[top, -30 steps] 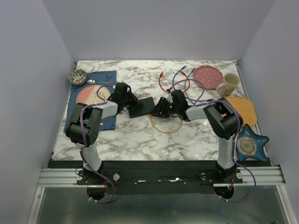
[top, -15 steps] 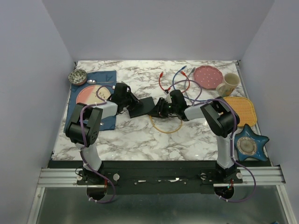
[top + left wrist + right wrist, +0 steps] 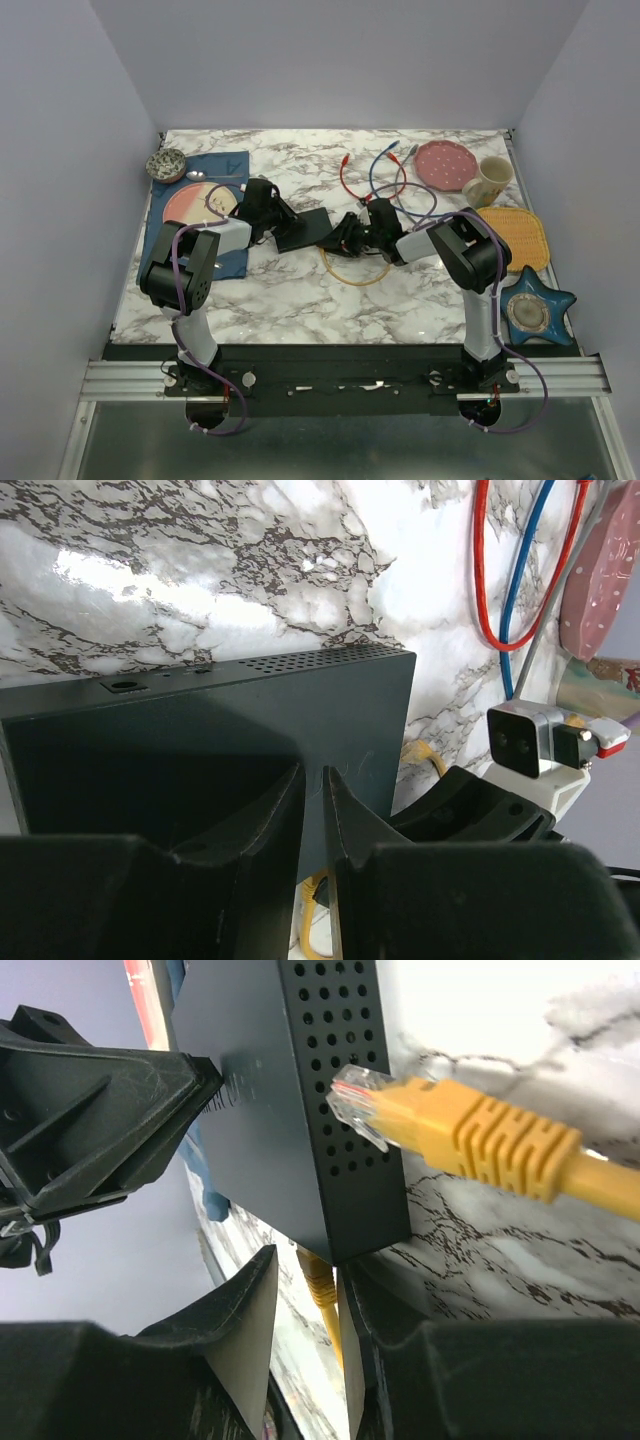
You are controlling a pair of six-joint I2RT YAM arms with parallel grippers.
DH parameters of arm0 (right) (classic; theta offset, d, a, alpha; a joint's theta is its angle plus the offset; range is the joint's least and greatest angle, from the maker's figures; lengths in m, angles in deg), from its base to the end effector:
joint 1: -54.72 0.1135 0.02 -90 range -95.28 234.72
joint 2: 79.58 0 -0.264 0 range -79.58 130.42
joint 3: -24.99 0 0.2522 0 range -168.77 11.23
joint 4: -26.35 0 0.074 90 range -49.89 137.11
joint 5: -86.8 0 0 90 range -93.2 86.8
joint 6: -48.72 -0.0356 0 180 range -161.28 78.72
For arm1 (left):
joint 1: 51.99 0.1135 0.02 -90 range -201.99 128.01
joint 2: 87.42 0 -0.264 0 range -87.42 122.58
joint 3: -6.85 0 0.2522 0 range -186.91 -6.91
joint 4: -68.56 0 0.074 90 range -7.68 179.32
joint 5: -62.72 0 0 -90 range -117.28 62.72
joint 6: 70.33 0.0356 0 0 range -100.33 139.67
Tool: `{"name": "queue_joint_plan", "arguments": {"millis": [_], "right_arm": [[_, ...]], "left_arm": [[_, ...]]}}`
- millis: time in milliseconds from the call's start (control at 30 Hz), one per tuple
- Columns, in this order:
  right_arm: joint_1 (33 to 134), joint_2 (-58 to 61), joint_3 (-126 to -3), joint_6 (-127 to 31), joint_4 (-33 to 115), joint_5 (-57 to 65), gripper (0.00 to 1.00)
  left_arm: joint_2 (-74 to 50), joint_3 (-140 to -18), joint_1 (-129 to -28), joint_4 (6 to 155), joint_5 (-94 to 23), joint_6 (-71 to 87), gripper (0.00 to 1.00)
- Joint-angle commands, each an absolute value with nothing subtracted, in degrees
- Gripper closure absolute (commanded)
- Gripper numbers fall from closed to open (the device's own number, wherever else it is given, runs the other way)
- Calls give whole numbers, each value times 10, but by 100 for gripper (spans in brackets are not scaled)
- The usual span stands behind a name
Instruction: Pull the plug from the switch port
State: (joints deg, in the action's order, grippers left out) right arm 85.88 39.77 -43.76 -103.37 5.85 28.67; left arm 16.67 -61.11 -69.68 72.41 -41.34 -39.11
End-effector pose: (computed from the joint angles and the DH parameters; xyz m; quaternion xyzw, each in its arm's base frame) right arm 0.3323 0.2229 0.0965 0.0901 0.8395 0.5123 0.1568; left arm 0.3510 -0.1210 0.1511 -0.2672 0.8604 -0.3468 0.2609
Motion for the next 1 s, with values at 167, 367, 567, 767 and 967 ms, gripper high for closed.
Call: {"name": "queue_joint_plan", "arguments": {"millis": [167, 367, 567, 767, 967], "right_arm": [[857, 385, -423, -1075, 49, 250, 66], [857, 392, -416, -1110, 29, 233, 68], [857, 393, -419, -1129, 13, 222, 69], [857, 407, -430, -1154, 8, 218, 69], [857, 413, -430, -1159, 4, 211, 70]], "left_arm": [[180, -584, -697, 756, -404, -388, 71], [176, -581, -697, 754, -404, -388, 71], [177, -580, -697, 750, -405, -390, 71], [176, -575, -699, 745, -405, -390, 71], [173, -570, -700, 743, -405, -390, 71]]}}
